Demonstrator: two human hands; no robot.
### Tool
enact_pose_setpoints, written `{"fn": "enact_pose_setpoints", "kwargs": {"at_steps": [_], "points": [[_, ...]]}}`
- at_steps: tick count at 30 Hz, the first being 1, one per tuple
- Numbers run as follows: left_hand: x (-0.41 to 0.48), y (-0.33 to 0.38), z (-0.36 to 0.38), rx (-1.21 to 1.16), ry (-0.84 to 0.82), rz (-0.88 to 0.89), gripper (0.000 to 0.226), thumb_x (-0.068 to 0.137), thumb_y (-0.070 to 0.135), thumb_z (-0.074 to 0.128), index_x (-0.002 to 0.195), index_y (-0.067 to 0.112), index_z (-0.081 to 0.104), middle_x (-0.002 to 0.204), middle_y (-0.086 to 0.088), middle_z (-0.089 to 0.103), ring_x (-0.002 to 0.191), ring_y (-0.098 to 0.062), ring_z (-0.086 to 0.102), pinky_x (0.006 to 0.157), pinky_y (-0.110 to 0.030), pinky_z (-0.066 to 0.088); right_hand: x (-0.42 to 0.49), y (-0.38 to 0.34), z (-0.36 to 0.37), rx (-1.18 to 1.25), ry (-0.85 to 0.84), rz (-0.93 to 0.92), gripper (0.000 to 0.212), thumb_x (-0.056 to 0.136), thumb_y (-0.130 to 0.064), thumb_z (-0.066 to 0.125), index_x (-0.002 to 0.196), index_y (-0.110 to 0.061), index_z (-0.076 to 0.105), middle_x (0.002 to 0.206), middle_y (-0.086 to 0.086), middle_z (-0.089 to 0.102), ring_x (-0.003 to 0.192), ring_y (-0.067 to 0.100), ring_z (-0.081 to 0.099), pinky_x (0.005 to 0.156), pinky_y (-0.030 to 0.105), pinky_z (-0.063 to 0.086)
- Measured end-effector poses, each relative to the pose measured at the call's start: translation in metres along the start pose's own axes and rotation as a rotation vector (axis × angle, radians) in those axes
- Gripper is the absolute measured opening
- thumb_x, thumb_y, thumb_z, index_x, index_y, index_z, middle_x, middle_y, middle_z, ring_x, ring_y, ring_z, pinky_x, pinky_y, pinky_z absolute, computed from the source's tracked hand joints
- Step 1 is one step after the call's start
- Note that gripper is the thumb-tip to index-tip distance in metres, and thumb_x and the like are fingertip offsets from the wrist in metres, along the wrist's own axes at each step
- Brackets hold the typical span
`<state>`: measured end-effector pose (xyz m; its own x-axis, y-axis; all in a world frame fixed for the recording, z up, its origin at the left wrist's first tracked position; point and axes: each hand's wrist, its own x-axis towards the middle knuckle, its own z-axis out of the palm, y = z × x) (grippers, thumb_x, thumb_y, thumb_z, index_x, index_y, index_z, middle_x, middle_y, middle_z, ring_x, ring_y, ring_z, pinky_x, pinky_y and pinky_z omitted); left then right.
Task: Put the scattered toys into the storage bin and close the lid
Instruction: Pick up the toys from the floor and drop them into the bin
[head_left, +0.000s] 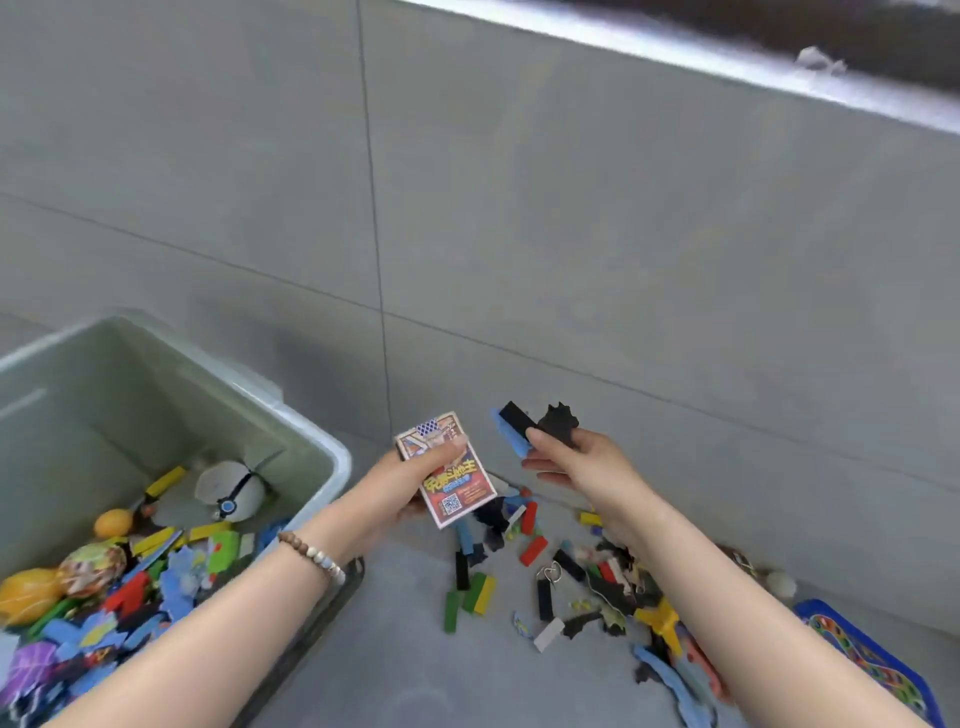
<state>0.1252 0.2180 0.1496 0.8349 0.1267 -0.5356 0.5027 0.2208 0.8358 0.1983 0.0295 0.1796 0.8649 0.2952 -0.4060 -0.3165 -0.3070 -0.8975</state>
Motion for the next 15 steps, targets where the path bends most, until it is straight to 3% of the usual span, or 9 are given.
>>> {"fn": "enact_pose_setpoints", "kwargs": {"at_steps": [3,6,9,12,15], "points": [[-0.055,0.026,-0.046,-0.031,0.050,0.047,0.018,0.086,0.034,0.064,0.095,0.018,0.065,0.083,0.001,0.075,0.071,-0.010,0.070,0.068,-0.022,0.053,-0.024,-0.045,0.047,-0.046,-0.124,-0.075,0.014,0.087,-0.027,0.065,0.087,-0.013,0.062,0.086,0.006,0.072,0.078,0.010,0.070,0.081,0.025,0.054],[-0.098,0.020,-0.116,-0.104,0.189,0.037,0.018,0.086,0.032,0.065,0.093,0.016,0.066,0.081,-0.002,0.075,0.071,-0.013,0.070,0.071,-0.027,0.053,-0.039,-0.065,0.120,-0.084,-0.265,-0.070,0.015,0.089,-0.022,0.064,0.080,-0.012,0.056,0.083,0.008,0.068,0.071,0.012,0.066,0.070,0.020,0.053],[-0.129,-0.009,-0.190,-0.173,0.354,-0.024,0.022,0.088,0.032,0.063,0.096,0.012,0.066,0.085,-0.005,0.074,0.075,-0.015,0.068,0.067,-0.026,0.052,-0.042,-0.056,0.203,-0.187,-0.406,-0.033,0.017,0.090,-0.023,0.063,0.075,-0.017,0.055,0.079,0.005,0.066,0.059,0.003,0.064,0.062,0.015,0.051],[-0.144,-0.047,-0.243,-0.256,0.457,-0.100,0.025,0.090,0.029,0.060,0.104,0.009,0.062,0.089,-0.007,0.071,0.074,-0.016,0.067,0.065,-0.027,0.053,-0.034,-0.032,0.271,-0.274,-0.454,0.041,0.016,0.089,-0.025,0.064,0.084,-0.014,0.053,0.076,0.001,0.063,0.055,0.002,0.061,0.052,0.012,0.046],[-0.147,-0.070,-0.276,-0.341,0.485,-0.149,0.023,0.092,0.025,0.057,0.107,0.007,0.059,0.090,-0.008,0.069,0.064,-0.012,0.069,0.056,-0.023,0.056,-0.022,-0.012,0.310,-0.336,-0.459,0.097,0.018,0.089,-0.027,0.063,0.084,-0.012,0.055,0.087,0.010,0.068,0.065,0.011,0.061,0.058,0.019,0.047]]}}
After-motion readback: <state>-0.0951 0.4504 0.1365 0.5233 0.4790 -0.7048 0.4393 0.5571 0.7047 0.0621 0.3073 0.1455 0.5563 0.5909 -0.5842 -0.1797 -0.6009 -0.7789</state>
